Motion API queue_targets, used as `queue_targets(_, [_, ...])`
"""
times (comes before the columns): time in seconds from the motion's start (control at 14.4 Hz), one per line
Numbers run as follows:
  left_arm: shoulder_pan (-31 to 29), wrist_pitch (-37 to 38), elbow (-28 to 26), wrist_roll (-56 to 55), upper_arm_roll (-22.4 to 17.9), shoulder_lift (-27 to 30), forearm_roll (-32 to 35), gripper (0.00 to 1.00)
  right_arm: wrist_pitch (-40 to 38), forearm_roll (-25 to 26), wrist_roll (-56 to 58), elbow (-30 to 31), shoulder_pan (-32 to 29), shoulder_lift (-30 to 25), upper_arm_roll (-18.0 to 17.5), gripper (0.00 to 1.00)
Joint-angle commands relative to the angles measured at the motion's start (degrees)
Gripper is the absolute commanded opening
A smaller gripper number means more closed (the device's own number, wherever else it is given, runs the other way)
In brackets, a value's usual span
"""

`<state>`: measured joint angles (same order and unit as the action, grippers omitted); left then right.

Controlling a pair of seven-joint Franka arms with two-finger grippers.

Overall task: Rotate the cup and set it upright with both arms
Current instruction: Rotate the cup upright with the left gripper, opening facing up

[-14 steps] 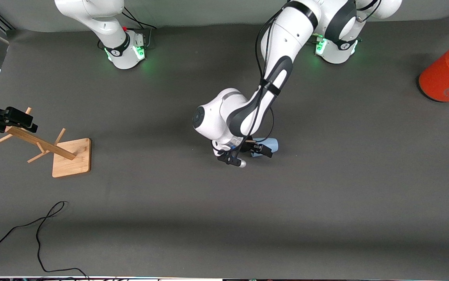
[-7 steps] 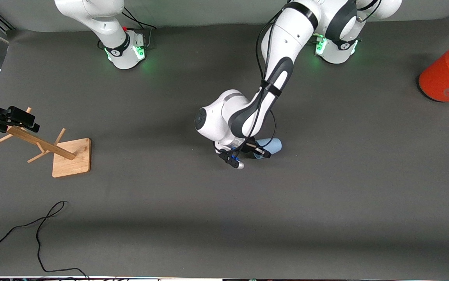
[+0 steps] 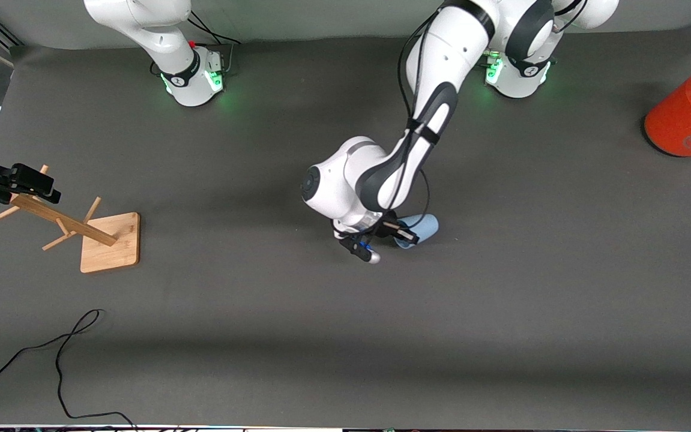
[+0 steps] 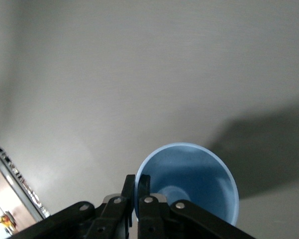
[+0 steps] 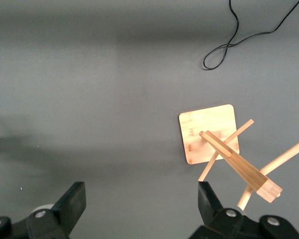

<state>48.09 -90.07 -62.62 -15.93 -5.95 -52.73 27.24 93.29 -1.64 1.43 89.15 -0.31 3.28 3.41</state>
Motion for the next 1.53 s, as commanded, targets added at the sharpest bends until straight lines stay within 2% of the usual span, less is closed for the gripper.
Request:
queue_targets(0.0, [-3.9,2.7,2.4,-2.4,-0.4,5.9,-4.6,0.00,0.5,0.0,0.6,0.8,-0.1,-0.8,-0.1,1.00])
queue_targets(0.28, [-9.8,1.0,2.5,-10.1,-0.4,13.2,-13.2,0.00,0.6,-0.1,-0.2,0.9,0.0,-0.9,-0.1,1.00])
queue_targets(0.42, [-11.3,-3.6,-0.5,-16.1,-0.5,17.4,-18.6,0.00,0.6,0.0,-0.5,0.8,0.0,-0.9,-0.1,1.00])
queue_targets(0.56, [-11.1,-11.1,-7.9,-26.6,-0.4,22.1,-19.2,0.00,0.4,0.1,-0.5,0.7,0.0,-0.9,-0.1,1.00])
queue_targets(0.77, [-11.3,-20.2,-18.8,-30.0,-0.5,28.6,-21.2,0.00,0.1,0.4,-0.5,0.5,0.0,-0.6,-0.2,1.00])
queue_targets(0.97, [-11.6,-36.2,-33.8,-39.4,-0.4,34.7,-22.5,0.00,0.1,0.7,-0.5,0.4,0.0,-0.4,-0.4,1.00])
queue_targets(1.11, [-11.7,-38.9,-36.1,-44.1,1.7,34.3,-22.0,0.00,0.1,0.7,-0.5,0.5,0.1,-0.3,-0.4,1.00])
queue_targets(1.25, [-11.6,-40.4,-36.5,-48.6,3.3,32.8,-17.8,0.00,0.1,0.7,-0.5,0.4,0.5,-0.3,-0.4,1.00])
queue_targets(1.46, [-13.0,-46.2,-39.7,-56.5,7.3,30.2,-12.8,0.00,0.1,0.7,-0.5,0.5,0.5,-0.3,-0.3,1.00])
